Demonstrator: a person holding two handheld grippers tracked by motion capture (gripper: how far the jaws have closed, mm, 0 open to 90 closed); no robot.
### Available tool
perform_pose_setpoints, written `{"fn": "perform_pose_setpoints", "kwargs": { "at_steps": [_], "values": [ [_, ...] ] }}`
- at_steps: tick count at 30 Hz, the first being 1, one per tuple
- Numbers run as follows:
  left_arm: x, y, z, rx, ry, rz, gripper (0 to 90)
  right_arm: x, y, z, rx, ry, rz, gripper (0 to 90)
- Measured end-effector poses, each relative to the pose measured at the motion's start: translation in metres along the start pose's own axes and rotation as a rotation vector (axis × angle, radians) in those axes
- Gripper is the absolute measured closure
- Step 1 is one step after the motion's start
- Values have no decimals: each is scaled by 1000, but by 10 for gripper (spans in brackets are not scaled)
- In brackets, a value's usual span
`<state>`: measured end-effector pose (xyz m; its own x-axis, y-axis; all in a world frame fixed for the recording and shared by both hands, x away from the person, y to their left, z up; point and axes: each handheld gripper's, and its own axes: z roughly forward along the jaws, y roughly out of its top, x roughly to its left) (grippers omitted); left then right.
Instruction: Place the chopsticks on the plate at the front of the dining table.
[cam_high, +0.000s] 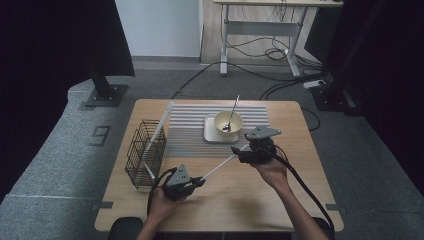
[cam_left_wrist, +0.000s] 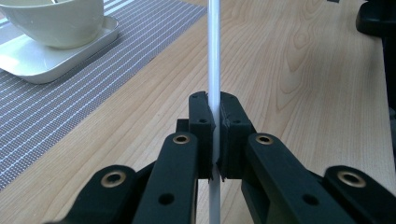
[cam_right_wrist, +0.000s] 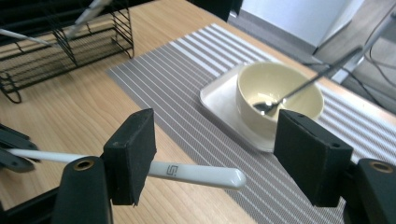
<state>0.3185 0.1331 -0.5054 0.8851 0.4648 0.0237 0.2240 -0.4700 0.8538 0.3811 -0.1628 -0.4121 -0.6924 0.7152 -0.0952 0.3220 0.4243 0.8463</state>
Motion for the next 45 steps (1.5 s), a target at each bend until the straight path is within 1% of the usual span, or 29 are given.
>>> {"fn": "perform_pose_setpoints", "kwargs": {
  "at_steps": [3, 5, 7, 10, 13, 17, 20, 24, 34, 40, 45],
  "values": [
    [0, -1, 2, 9, -3, -1, 857, -3, -5, 2, 1, 8, 22, 292],
    [0, -1, 3, 14, -3, -6, 857, -3, -4, 0, -7, 12, 15, 275],
    [0, -1, 3, 19, -2, -9, 858, -3, -2, -4, -9, 29, 1, 211],
    [1, -2, 4, 30, 7, -14, 857, -3, -1, -9, 3, 34, -13, 132],
    [1, -2, 6, 44, 14, -15, 857, -4, -2, -15, 21, 43, -7, 114],
    [1, -3, 6, 51, 22, -23, 857, -5, -7, -22, 40, 49, -9, 3],
    [3, -4, 5, 51, 31, -34, 857, -7, -13, -26, 51, 36, -12, 0],
    [5, -5, 4, 49, 42, -47, 857, -12, -26, -30, 47, 35, 22, 0],
    [8, -7, 3, 62, 62, -66, 856, -22, -60, -35, 46, -6, 63, 0],
    [8, -7, 4, 78, 72, -66, 856, -27, -86, -35, 61, -42, 83, 0],
    [9, -8, 4, 92, 81, -74, 855, -31, -107, -32, 69, -51, 109, 0]
  ]
}}
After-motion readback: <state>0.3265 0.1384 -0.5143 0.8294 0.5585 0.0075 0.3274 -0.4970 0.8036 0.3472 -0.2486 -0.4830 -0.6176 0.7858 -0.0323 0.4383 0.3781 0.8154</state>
